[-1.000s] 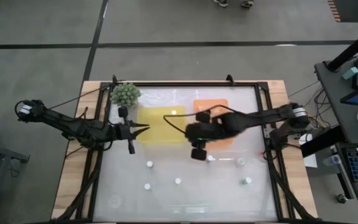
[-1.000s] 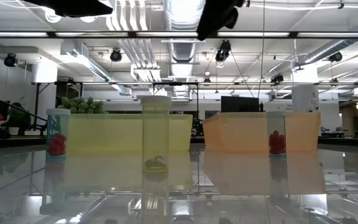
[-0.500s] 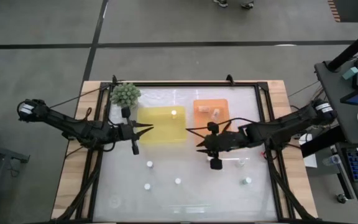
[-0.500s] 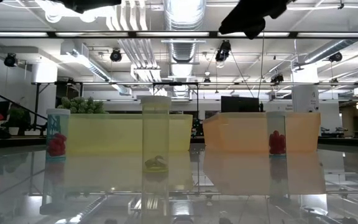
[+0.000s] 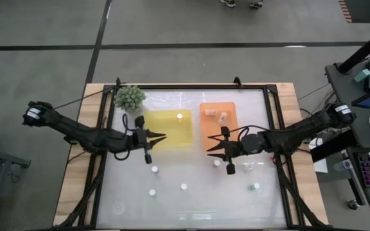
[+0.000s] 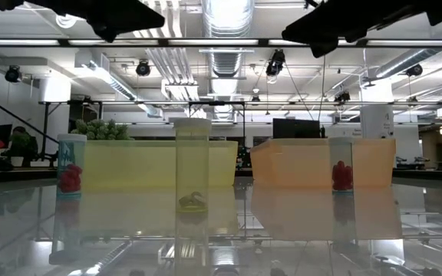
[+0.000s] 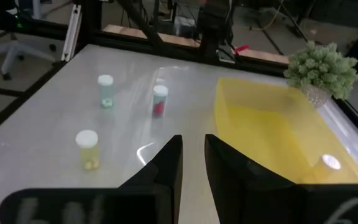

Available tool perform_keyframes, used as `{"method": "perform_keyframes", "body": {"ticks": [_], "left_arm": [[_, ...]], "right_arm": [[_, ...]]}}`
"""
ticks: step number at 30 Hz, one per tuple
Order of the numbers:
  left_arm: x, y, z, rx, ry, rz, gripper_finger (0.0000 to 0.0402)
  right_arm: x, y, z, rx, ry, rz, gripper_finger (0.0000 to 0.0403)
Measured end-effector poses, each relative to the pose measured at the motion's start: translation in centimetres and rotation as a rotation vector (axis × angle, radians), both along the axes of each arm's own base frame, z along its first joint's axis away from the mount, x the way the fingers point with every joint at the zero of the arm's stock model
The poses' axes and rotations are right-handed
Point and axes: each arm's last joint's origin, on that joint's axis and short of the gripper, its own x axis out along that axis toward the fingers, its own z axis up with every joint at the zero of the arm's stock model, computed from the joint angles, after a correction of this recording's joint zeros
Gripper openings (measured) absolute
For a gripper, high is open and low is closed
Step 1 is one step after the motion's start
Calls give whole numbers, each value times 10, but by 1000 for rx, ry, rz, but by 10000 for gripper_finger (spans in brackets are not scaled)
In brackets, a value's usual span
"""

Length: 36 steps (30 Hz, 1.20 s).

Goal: Pick and place medicine bottles into bin by pill shape (circle, oval)
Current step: Put the right blue pill bottle into the orange bin

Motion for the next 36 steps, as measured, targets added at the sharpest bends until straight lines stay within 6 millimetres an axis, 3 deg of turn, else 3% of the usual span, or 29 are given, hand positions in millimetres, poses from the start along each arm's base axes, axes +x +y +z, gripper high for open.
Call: {"method": "perform_keyframes", "body": {"ticks": [11, 16, 22, 25, 36], "left_arm": [[13, -5, -6, -88, -31, -10, 19], [18, -6, -7, -86, -48, -12, 19], [19, -7, -5, -87, -50, -12, 19], [19, -7, -6, -86, -50, -9, 19], [19, -6, -5, -83, -51, 4, 19]], "right_arm": [[-3, -1, -11, 29, 37, -11, 77], [-5, 0, -17, 81, 161, -35, 126], [-14, 6, -20, 105, 468, -93, 206], [-18, 13, -24, 85, 540, -78, 230], [-7, 23, -45, 25, 603, -90, 226]]}}
